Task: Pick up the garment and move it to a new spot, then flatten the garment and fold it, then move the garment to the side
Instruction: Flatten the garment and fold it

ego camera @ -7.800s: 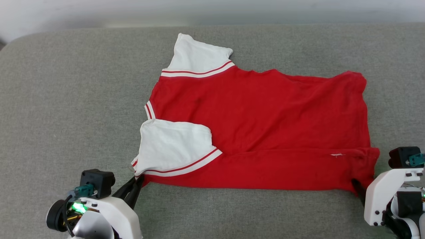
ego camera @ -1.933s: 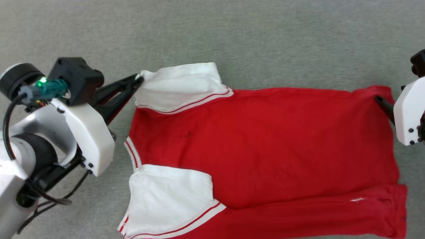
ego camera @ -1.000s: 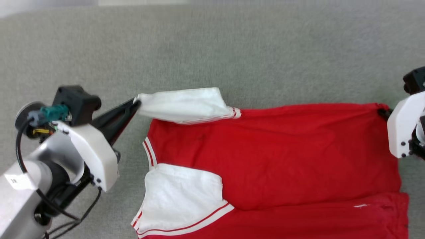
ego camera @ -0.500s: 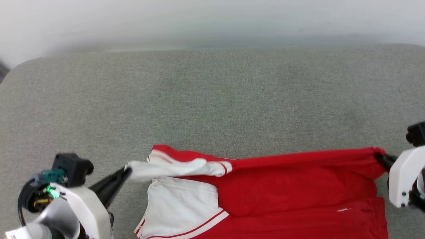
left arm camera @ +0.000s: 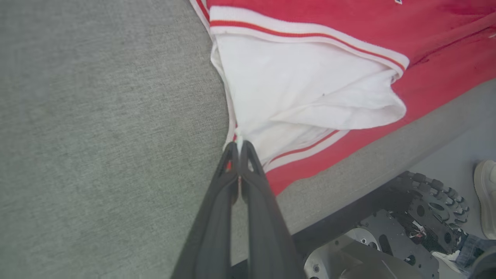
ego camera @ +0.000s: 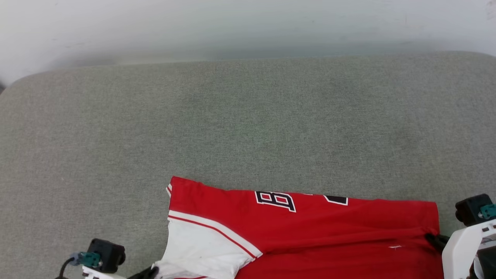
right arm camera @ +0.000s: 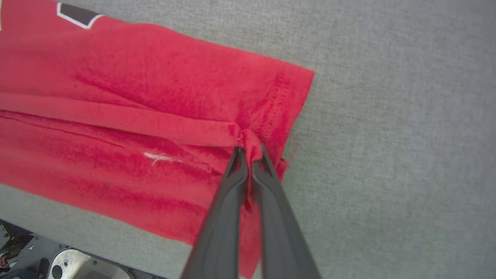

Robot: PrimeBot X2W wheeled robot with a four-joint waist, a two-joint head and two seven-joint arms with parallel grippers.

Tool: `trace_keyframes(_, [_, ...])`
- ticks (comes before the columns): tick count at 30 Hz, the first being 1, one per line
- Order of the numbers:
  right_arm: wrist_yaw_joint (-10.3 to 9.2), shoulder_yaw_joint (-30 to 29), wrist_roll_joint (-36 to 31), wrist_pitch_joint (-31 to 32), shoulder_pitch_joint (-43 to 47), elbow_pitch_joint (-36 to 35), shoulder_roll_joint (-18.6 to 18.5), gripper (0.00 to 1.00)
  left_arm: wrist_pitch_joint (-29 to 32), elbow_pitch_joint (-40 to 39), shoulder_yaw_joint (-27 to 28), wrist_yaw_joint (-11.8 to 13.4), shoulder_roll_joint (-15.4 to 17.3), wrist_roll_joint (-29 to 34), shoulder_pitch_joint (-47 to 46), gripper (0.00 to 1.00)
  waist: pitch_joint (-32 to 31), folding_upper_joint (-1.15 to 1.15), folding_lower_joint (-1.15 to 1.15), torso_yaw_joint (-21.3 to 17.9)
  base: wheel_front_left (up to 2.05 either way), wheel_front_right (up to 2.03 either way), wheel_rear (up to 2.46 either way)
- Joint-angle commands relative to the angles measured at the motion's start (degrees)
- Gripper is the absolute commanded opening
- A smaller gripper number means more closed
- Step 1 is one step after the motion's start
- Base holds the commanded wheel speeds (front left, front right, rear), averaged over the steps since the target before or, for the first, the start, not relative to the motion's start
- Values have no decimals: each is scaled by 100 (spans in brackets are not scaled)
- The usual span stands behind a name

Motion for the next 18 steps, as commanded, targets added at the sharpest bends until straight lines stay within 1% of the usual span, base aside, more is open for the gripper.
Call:
trace_keyframes(1, [-5,63,-32,-15,80,-20,-95,0,-11,109,-61,-39,-37,47,64,0,4,0,0,-10,0,0,0])
trace_keyframes(5, [-5,315,-83,-53,97,22,-248,0,4,391,-213,-145,-205,73,32,0,6,0,0,-26,0,0,0])
trace_keyframes(12, [-5,699,-107,-199,-16,305,-335,0,13,804,-427,-257,-441,228,-143,0,11,0,0,3,0,0,0])
trace_keyframes(13, [-5,726,-100,-225,-26,362,-334,0,-3,848,-447,-282,-483,233,-156,4,-1,0,0,8,0,0,0])
trace_keyframes(14, [-5,742,-147,-307,-53,389,-336,40,-19,890,-462,-295,-524,222,-157,42,-25,0,0,12,0,0,0])
trace_keyframes(15, [-5,738,-106,-312,-51,470,-300,100,-41,925,-468,-302,-558,215,-159,95,-54,0,0,13,0,0,0])
trace_keyframes(16, [-6,789,-76,-295,-40,508,-274,100,-73,957,-463,-301,-597,197,-161,100,-81,0,0,14,0,0,0])
trace_keyframes(18, [-6,803,33,-314,-66,536,-234,100,-141,1009,-432,-292,-652,183,-177,100,-141,0,0,12,0,0,0])
